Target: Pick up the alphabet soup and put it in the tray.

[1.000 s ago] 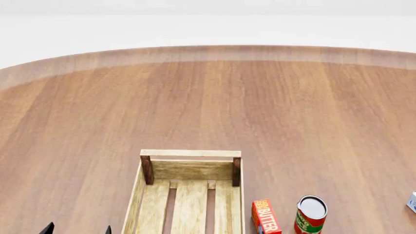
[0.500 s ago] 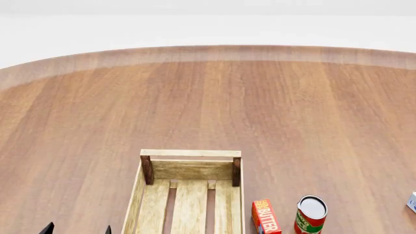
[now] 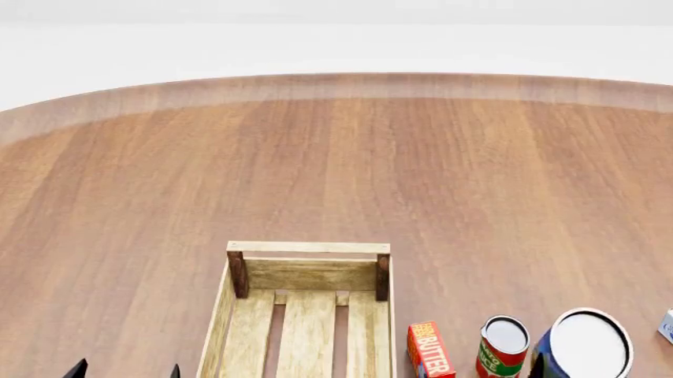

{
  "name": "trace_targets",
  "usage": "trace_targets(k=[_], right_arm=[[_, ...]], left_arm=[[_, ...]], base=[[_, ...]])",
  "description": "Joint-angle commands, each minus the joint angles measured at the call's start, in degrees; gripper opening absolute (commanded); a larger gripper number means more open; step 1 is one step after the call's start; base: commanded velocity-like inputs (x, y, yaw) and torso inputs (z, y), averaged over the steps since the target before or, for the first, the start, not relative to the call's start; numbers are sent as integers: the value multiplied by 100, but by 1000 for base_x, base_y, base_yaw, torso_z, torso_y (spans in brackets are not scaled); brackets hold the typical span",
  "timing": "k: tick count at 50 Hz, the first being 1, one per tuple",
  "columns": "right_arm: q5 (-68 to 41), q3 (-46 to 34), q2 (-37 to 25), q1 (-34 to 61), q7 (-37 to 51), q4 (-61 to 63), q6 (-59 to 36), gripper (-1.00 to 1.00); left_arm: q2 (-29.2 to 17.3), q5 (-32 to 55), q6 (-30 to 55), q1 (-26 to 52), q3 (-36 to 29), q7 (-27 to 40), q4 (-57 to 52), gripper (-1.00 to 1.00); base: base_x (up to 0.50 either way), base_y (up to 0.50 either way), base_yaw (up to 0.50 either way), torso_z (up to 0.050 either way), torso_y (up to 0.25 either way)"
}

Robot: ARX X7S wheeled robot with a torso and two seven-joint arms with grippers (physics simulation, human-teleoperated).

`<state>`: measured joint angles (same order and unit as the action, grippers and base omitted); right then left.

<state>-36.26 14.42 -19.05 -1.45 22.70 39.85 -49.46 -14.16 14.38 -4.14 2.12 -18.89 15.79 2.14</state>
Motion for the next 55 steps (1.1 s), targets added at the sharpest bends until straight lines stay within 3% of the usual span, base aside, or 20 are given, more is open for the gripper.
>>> trace_targets(k=[1,55], right_arm=[[64,-345,41,427,-72,101,-19,-100],[889,-2484,585,1763,-894,-1930,898,-100]], left_arm=[[-16,11,-14,6,-28,23,5,100],[-99,66,-55,33,-140,118,13,100]], base=[[0,0,0,0,0],[0,0,0,0,1]])
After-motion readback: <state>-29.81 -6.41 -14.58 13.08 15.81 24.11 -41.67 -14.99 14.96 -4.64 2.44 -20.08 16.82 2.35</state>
